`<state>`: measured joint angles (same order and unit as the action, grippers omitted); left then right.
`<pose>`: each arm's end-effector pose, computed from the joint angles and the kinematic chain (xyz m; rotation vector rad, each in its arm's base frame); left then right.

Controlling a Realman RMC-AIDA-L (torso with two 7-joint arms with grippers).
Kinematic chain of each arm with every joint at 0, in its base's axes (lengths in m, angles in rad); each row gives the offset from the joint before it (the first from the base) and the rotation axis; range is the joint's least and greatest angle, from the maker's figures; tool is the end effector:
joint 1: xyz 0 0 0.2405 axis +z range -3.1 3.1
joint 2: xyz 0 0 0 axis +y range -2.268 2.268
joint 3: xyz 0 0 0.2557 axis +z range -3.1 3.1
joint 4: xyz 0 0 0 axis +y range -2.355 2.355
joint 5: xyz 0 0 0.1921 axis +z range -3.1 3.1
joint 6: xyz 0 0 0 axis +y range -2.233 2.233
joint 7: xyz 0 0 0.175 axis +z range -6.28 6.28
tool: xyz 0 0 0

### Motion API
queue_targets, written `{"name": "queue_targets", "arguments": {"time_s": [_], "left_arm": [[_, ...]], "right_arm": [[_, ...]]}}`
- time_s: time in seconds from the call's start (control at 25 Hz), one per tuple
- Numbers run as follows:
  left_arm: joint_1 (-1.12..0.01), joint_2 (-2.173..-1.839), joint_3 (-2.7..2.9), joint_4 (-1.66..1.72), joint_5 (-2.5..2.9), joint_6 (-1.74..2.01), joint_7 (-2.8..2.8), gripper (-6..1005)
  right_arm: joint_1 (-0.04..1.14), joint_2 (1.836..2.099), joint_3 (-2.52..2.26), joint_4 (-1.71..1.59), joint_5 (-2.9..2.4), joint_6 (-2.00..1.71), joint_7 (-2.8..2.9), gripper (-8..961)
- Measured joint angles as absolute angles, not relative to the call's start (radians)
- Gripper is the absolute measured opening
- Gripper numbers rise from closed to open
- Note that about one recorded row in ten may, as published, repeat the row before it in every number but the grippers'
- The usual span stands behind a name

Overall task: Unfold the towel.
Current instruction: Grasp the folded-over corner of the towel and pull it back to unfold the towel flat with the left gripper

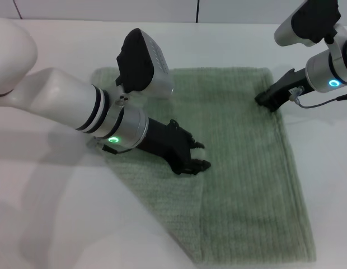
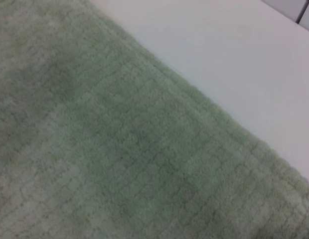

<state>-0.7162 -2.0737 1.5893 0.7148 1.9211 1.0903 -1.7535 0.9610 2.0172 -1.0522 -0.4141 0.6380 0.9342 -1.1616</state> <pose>-0.1851 0.3414 -0.1289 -3.0215 -0.3725 0.0147 0.2343 0.4317 -0.0652 -2.5934 0.7014 -0.3198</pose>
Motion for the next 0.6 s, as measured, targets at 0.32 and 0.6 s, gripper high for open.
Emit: {"name": "queue_targets", "arguments": {"time_s": [0.32, 0.6], "left_arm": [[-0.708, -2.073, 1.599, 0.776, 1.971, 1.109, -1.781, 332], [-0.704, -2.068, 1.574, 0.814, 1.973, 1.175, -1.788, 126]], "right_arm": [[0.961, 2.017, -1.052, -0.416, 0.638, 0.934, -1.161, 28], [0.96, 2.017, -1.052, -0.416, 0.638, 0.934, -1.163, 28]]}}
